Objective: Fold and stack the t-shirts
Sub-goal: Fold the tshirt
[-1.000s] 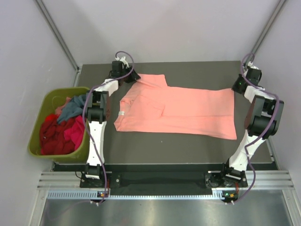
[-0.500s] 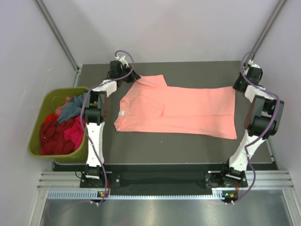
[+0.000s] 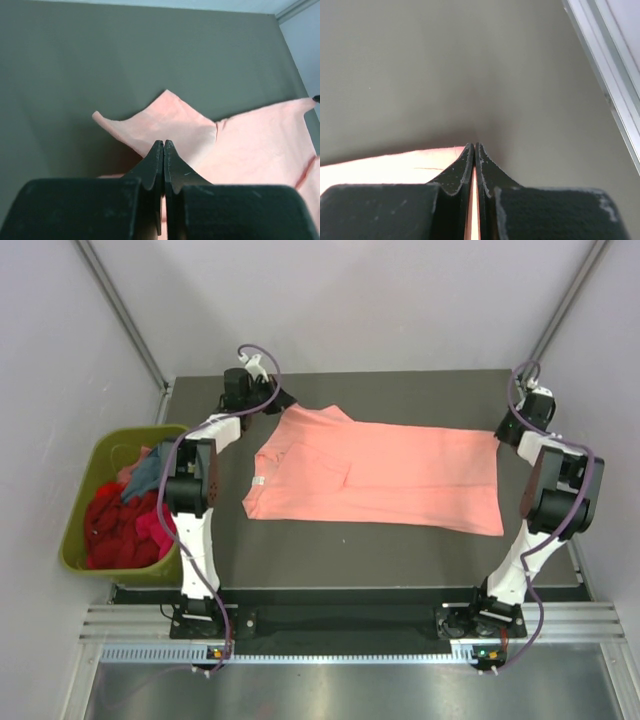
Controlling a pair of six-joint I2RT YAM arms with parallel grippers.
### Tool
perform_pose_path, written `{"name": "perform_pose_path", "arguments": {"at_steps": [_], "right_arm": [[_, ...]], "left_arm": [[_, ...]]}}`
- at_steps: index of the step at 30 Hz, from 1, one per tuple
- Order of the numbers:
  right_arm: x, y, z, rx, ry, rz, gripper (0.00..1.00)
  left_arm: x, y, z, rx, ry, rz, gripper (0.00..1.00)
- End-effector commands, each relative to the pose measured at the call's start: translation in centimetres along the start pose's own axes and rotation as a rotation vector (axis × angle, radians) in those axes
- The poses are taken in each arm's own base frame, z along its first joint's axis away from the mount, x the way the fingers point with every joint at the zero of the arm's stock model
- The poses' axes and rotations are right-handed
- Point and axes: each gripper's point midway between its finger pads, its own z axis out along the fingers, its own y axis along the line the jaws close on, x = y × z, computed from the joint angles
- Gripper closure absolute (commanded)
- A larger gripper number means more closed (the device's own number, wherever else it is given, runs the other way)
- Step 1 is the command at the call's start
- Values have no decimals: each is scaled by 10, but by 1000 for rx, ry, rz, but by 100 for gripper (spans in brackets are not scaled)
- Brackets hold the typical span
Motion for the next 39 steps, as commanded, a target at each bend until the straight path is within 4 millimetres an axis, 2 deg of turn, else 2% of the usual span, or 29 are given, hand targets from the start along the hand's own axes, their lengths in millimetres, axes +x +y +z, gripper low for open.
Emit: {"name": "perform_pose_path", "arguments": {"at_steps": [1,6,7,8,10,11,13,14,16,17,18,20,21,24,26,27,30,33,39], "right_arm": [[-48,-1,-24,21,-155,14,100],[-50,-7,-37,61,-188,47,100],[-46,-8,-37,65,-178,50,100],[-46,-8,-39,67,-180,58,100],[-38,-11,-41,77,-167,67,100],[-35,-11,-42,79,-164,74,100],[-29,-15,-46,97,-162,86,100],[-28,-16,-48,103,-162,91,100],[-22,-20,-52,123,-156,98,100],[-21,-20,-55,129,-156,101,100],[-18,-25,-57,150,-150,105,100],[-13,-29,-60,168,-138,118,100],[-9,-32,-62,176,-132,124,100],[-7,-33,-68,184,-137,139,100],[1,-34,-70,188,-119,149,100],[4,-33,-71,185,-112,152,100],[14,-34,-76,191,-94,163,100],[21,-36,-82,201,-79,162,100],[32,-35,-95,200,-51,172,95]], "left_arm": [[-37,-27,-25,54,-97,101,100],[-27,-26,-44,19,-87,111,100],[-26,-26,-47,14,-89,116,100],[-17,-24,-49,6,-75,107,100],[-18,-28,-57,4,-77,110,100],[-10,-27,-60,-3,-64,101,100],[-11,-32,-68,-9,-70,104,100],[-2,-31,-73,-16,-57,95,100],[-3,-37,-82,-23,-61,103,100],[4,-35,-85,-31,-46,98,100],[2,-39,-90,-34,-51,104,100],[15,-37,-97,-54,-22,96,100],[14,-39,-102,-59,-25,105,100],[30,-31,-109,-106,20,80,100],[39,-29,-110,-118,52,64,100],[52,-25,-112,-132,102,36,100],[65,-18,-116,-167,151,12,100],[68,-18,-119,-179,164,12,100],[91,-20,-131,-201,250,-43,100]]}}
